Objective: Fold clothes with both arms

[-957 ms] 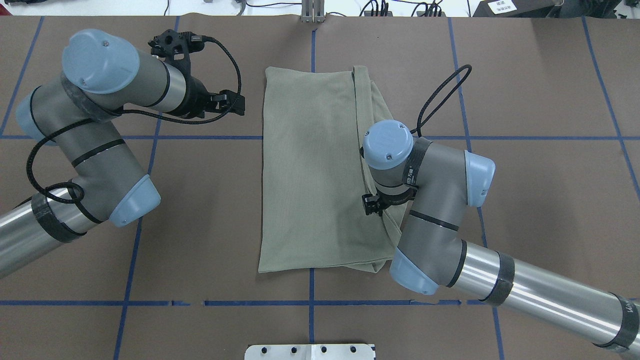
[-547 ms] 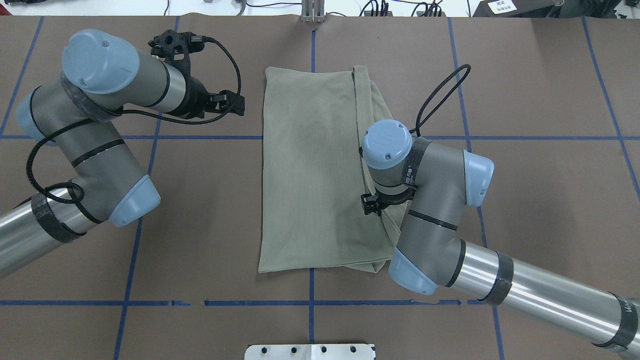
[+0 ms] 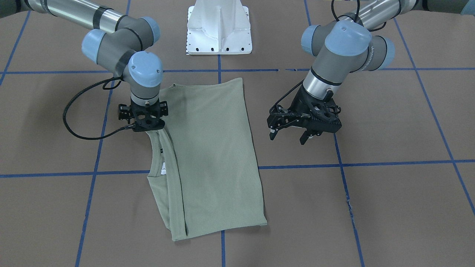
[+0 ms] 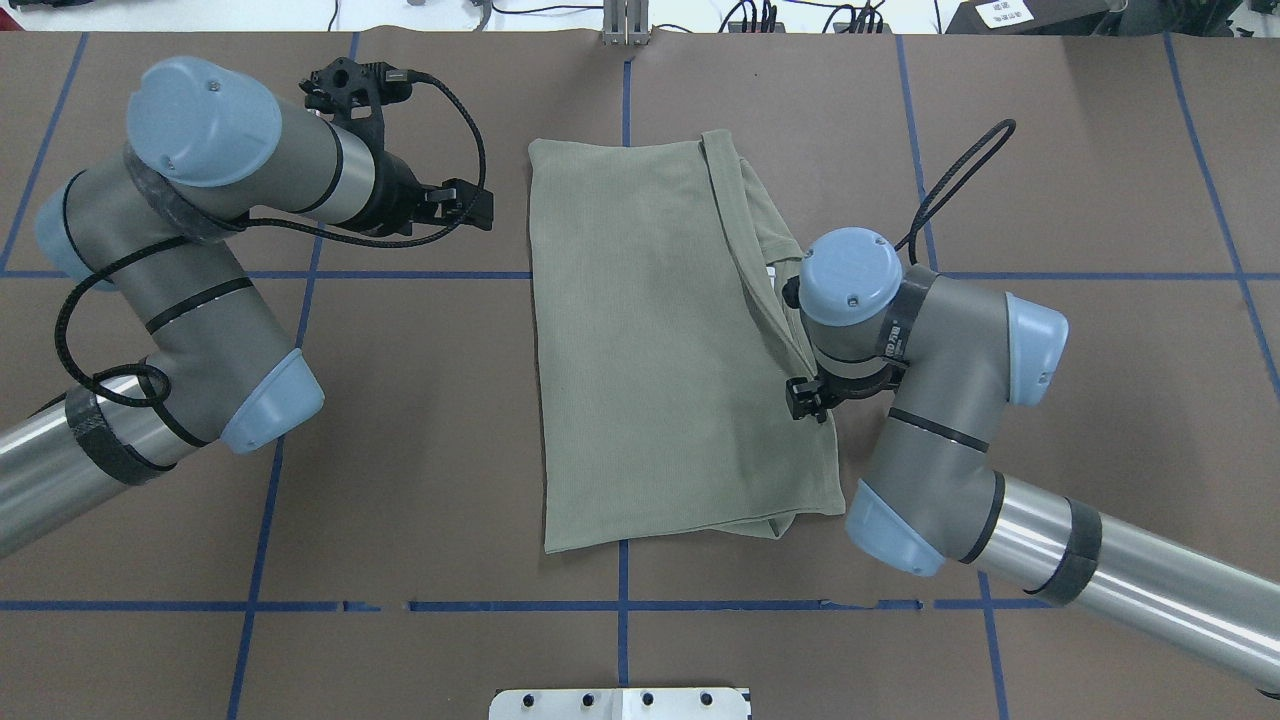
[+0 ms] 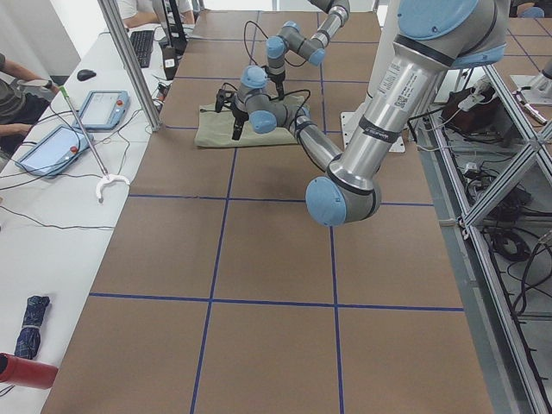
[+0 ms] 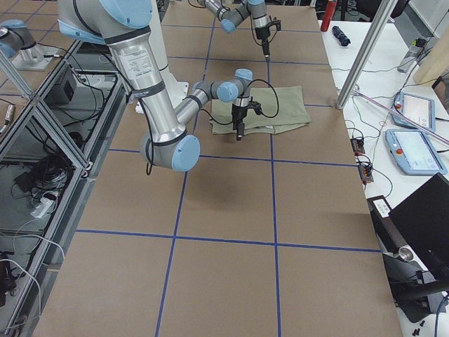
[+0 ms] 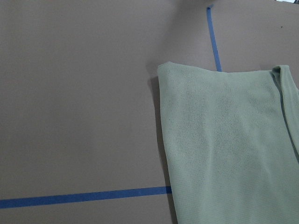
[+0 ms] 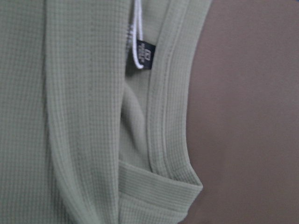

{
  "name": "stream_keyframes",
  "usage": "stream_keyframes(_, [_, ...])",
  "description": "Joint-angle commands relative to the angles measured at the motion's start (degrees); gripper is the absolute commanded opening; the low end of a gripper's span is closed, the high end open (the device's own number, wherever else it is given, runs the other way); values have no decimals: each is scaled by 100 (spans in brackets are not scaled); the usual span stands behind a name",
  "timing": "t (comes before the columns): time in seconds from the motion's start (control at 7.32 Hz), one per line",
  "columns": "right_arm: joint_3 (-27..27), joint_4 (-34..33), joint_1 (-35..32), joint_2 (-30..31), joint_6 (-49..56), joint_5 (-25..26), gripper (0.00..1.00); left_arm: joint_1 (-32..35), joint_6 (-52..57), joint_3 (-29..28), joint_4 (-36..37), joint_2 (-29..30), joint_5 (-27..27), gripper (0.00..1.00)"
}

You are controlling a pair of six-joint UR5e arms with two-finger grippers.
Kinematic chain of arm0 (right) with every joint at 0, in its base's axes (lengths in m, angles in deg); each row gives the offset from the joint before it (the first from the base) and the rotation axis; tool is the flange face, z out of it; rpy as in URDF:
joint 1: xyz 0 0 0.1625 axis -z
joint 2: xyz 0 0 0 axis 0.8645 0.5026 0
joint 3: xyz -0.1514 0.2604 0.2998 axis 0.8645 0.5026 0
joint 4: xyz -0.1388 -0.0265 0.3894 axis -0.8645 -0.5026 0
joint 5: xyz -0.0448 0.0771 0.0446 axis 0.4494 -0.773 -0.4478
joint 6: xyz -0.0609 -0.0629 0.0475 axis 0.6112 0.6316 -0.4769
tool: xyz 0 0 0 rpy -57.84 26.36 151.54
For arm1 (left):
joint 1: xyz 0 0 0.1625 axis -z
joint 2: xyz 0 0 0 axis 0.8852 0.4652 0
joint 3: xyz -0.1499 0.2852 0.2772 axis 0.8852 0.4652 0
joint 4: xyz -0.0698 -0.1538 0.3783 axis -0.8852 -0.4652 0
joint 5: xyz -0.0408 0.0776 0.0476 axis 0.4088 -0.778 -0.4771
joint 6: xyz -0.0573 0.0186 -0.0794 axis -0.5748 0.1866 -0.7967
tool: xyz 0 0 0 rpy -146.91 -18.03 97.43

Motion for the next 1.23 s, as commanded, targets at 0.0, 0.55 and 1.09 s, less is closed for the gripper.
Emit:
stream_keyframes(0.0, [-358,-5,-216,252,119,-247,100,8,-13,40,16,3,9,99])
stream_keyframes(0.55, [-27,13,-691,-509,338,-284,100,17,31,75,33,-14,-9,99])
stream_keyframes(1.09, [2293,1576,-831,-1715,435,-275,100,61,119,110,33,-15,-79,99])
